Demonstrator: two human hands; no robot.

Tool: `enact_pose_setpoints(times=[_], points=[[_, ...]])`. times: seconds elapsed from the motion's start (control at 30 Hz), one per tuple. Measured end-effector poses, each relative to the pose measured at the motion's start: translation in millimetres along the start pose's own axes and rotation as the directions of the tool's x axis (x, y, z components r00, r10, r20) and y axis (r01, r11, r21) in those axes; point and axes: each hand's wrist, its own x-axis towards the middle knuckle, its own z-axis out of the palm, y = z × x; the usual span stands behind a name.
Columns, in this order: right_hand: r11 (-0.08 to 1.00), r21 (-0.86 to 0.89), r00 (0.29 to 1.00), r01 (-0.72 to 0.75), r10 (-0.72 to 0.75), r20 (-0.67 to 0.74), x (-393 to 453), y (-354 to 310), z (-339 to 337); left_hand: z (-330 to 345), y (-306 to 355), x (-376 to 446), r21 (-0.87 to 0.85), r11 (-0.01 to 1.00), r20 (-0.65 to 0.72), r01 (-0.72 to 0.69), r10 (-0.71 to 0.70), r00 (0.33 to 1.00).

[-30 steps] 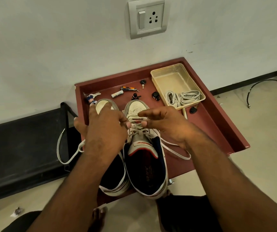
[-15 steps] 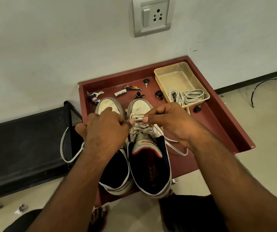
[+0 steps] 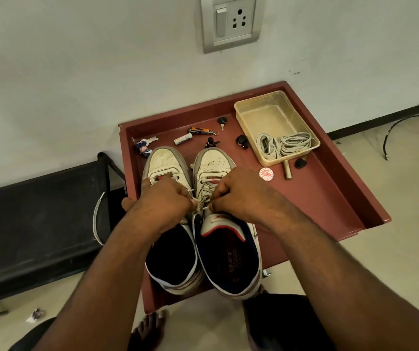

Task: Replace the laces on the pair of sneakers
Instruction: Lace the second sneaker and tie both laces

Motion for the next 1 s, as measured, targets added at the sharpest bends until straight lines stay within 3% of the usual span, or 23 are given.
enact_pose_setpoints(times=[0.13,0.3,0.4,0.57,0.67,0.77,0.83,0.9,0.93,1.0], points=[[0.997,-0.068,0.999,0.021,-0.024,-0.037,3,-1,11,-2,4,-5,0.032,0.999,0.004,-0.02,0.019,1.0],[1.0,-0.002,1.0,0.011,-0.011,-0.014,4,0,22,-5,4,-8,0.006,0.999,0.014,-0.036,0.036,0.999],[0.998,0.058,1.0,-0.004,0.003,0.013,5,2,20,-7,2,-10,0.107,0.994,0.054,-0.024,0.019,0.998],[1.0,0.028,0.998,0.0,-0.002,0.061,6,4,18,-2,13,-17,0.2,0.98,-0.045,0.002,0.007,0.999],[1.0,-0.011,0.995,0.009,-0.008,0.098,8,5,16,-36,2,-18,0.168,0.985,-0.173,0.041,-0.011,0.985],[0.999,-0.029,0.995,0.017,-0.014,0.101,9,5,15,-95,-30,-24,0.003,0.998,-0.406,0.065,-0.058,0.912],[0.999,-0.035,0.995,0.013,-0.009,0.097,10,4,15,-125,-63,-28,0.01,0.979,-0.555,0.203,-0.164,0.816],[0.999,-0.05,0.996,0.012,-0.008,0.091,12,3,17,-132,-74,-35,0.057,0.925,-0.572,0.375,-0.278,0.772],[0.998,-0.055,0.996,0.014,-0.009,0.087,12,3,17,-125,-68,-35,0.132,0.913,-0.54,0.386,-0.26,0.8],[0.998,-0.057,0.997,0.015,-0.01,0.079,12,2,17,-96,-38,-33,0.273,0.933,-0.403,0.232,-0.108,0.909]])
